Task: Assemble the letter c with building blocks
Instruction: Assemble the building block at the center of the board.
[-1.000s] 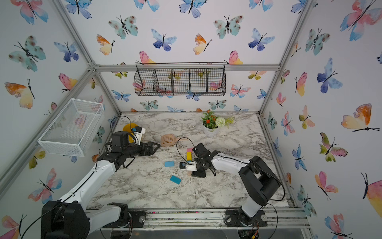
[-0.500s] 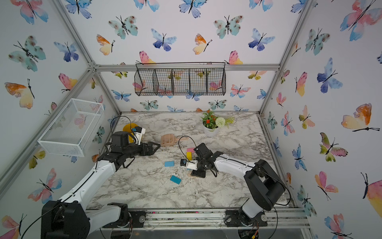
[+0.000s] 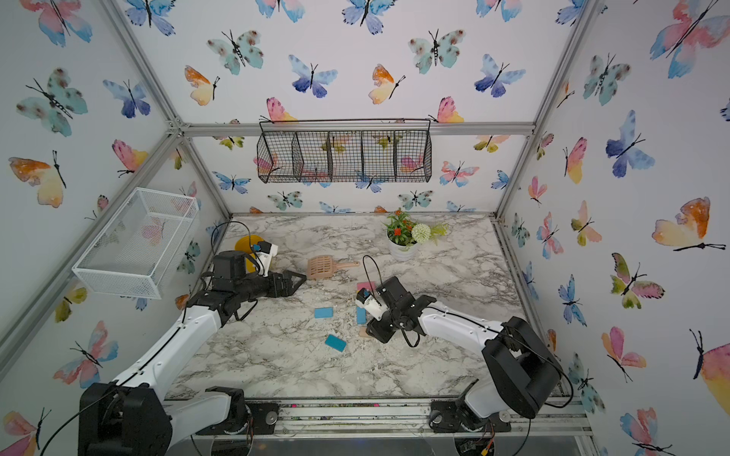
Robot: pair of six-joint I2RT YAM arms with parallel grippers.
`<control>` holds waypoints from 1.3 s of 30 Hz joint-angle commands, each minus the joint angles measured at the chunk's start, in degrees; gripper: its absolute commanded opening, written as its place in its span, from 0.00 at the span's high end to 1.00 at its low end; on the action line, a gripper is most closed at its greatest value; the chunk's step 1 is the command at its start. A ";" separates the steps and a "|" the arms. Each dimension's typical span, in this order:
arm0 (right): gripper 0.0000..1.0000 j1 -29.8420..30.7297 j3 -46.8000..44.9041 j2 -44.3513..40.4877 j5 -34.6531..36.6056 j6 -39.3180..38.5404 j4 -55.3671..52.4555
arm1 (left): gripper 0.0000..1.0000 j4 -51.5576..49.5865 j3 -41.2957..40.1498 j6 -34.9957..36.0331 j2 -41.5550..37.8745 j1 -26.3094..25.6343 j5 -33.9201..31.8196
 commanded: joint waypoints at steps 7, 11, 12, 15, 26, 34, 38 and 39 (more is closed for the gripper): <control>0.61 0.16 -4.40 -7.78 -1.45 21.74 2.92 | 0.02 0.17 -0.58 0.57 -0.93 0.40 0.71; 0.61 0.18 -7.47 -9.67 -1.42 31.54 7.95 | 0.02 0.15 -0.84 0.57 -1.04 0.39 0.62; 0.60 0.16 -8.05 -9.92 -1.86 33.27 9.09 | 0.02 0.16 -0.84 0.57 -0.98 0.41 0.54; 0.60 0.16 -8.95 -9.89 -1.78 37.11 10.32 | 0.02 0.17 -0.76 0.47 -0.76 0.39 0.72; 0.62 0.16 -9.92 -7.95 0.50 46.10 6.09 | 0.02 0.16 -0.67 0.39 -0.57 0.41 0.79; 0.67 0.16 -12.71 -8.08 1.93 51.97 7.35 | 0.02 0.17 -0.67 0.48 -0.54 0.41 0.89; 0.68 0.16 -14.32 -7.40 1.40 53.33 9.78 | 0.02 0.17 -0.76 0.57 -0.73 0.40 0.80; 0.68 0.20 -14.50 -7.18 1.23 53.70 10.45 | 0.02 0.13 -0.68 0.57 -0.71 0.36 0.80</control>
